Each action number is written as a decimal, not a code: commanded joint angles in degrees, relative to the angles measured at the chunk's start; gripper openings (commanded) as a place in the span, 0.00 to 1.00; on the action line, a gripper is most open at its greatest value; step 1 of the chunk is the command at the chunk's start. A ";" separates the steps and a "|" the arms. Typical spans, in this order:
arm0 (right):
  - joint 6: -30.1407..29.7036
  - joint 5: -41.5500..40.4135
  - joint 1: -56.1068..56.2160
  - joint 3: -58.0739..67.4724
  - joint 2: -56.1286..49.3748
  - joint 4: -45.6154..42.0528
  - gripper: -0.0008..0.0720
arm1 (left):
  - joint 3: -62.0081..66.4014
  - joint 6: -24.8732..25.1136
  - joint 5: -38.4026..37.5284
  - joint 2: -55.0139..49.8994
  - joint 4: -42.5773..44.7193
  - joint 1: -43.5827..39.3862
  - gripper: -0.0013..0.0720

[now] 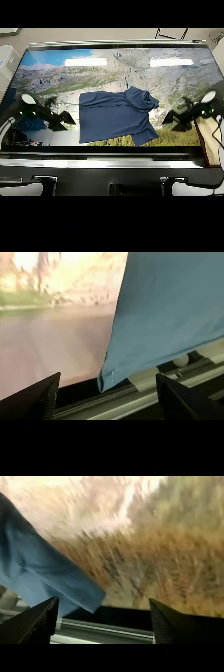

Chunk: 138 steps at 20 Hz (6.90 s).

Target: Fold the clothes and pants, and hang the long-sleeved shirts on hangers.

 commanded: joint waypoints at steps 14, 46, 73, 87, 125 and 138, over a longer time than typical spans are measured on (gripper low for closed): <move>-1.95 -17.38 10.40 -11.56 5.11 7.52 0.07 | -6.80 1.97 16.55 5.14 -8.02 -10.12 0.05; -5.20 -20.46 10.45 48.15 5.03 -1.86 0.07 | 22.47 3.63 32.46 23.71 12.00 -8.50 0.05; 6.82 6.78 1.20 24.79 -15.58 2.73 0.70 | -3.48 5.62 2.51 -3.02 -2.91 4.52 0.67; 8.17 -10.05 6.71 15.61 -16.31 5.75 0.48 | -7.85 5.11 12.57 -2.45 -7.41 1.01 0.05; -2.49 -15.58 5.33 34.32 14.75 2.32 0.07 | 23.71 14.84 20.52 23.23 -5.57 10.14 0.05; 15.89 -32.24 14.27 27.26 -15.58 12.83 0.09 | 17.86 7.61 23.87 -9.01 -7.37 5.07 0.22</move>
